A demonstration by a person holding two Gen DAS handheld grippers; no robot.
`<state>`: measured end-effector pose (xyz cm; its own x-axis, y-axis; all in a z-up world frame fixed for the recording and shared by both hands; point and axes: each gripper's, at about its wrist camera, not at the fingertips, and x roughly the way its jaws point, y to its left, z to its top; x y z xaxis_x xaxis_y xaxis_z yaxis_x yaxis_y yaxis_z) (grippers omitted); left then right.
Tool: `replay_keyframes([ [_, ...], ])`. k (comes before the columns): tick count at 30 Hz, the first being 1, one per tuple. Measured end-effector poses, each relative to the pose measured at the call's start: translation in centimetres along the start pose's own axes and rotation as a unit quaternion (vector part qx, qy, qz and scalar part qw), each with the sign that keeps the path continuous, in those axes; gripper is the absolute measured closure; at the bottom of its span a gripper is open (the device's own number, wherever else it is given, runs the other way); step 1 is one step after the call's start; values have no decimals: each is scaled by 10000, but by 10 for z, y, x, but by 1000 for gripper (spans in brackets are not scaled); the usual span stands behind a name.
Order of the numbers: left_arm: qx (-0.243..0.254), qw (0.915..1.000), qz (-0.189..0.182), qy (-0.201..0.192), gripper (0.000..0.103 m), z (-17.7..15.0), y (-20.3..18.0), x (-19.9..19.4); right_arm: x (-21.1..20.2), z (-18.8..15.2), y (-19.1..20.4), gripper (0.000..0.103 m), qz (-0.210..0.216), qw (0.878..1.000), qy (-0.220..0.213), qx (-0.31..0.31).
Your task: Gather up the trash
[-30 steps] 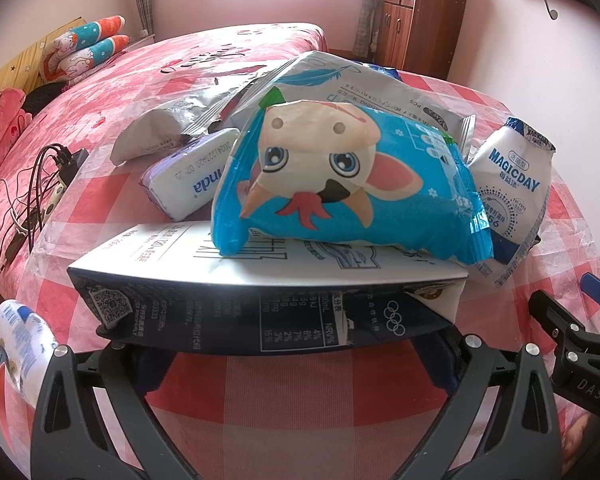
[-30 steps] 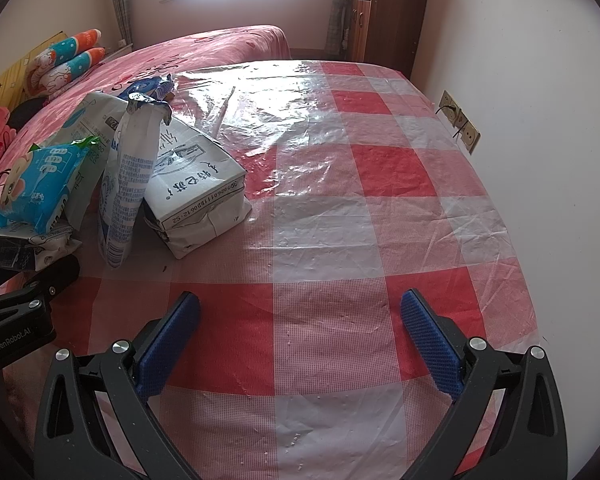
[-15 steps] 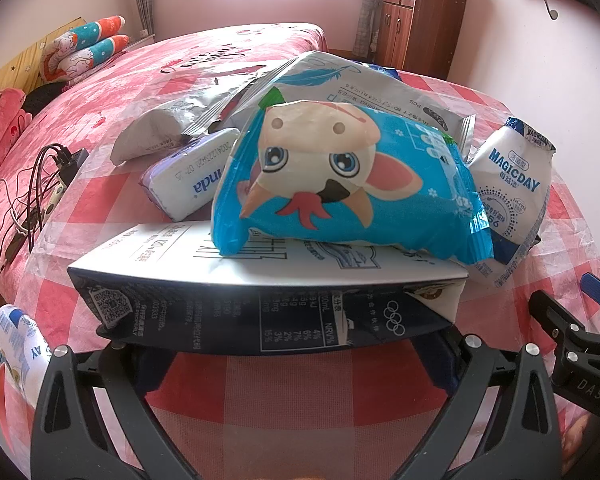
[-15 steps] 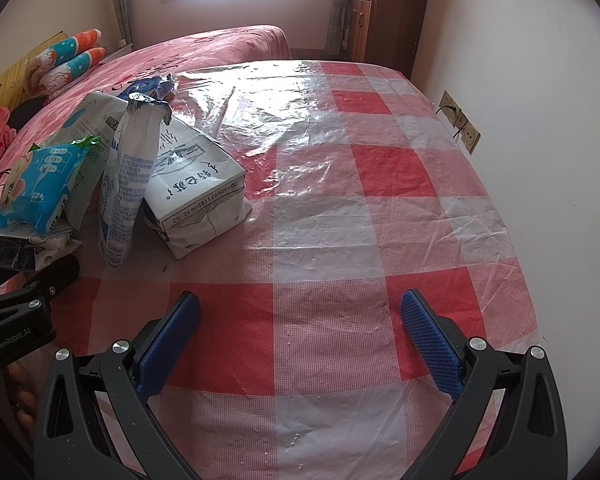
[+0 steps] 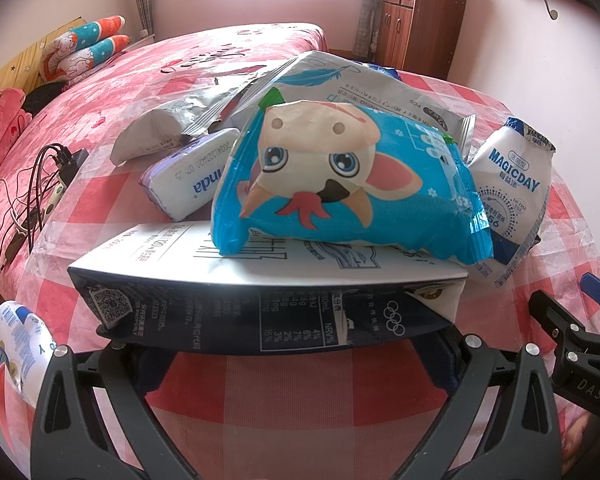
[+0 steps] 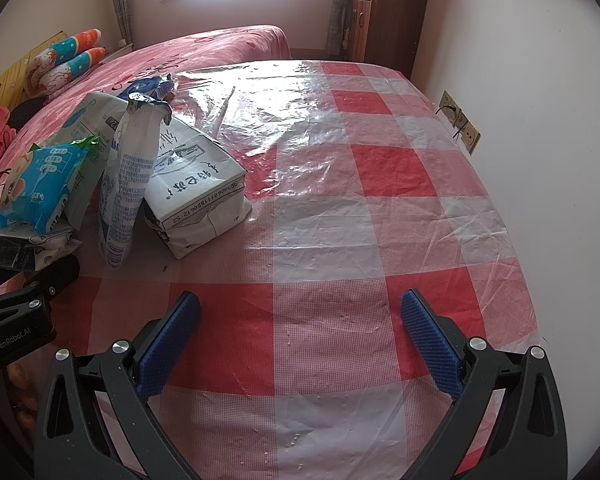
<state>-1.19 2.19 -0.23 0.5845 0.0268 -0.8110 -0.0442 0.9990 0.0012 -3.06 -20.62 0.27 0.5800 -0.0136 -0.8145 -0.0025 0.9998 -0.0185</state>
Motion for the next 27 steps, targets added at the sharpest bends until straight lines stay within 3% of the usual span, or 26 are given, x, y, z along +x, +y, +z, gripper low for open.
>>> replay_keyframes([
  [19, 38, 10000, 32, 20, 4, -4, -4, -3, -6, -7, 3, 4, 82, 9999, -2, -94],
  [27, 302, 9991, 218, -205, 4, -19, -3, -25, -14, -21, 9, 4, 168, 9996, -5, -230],
])
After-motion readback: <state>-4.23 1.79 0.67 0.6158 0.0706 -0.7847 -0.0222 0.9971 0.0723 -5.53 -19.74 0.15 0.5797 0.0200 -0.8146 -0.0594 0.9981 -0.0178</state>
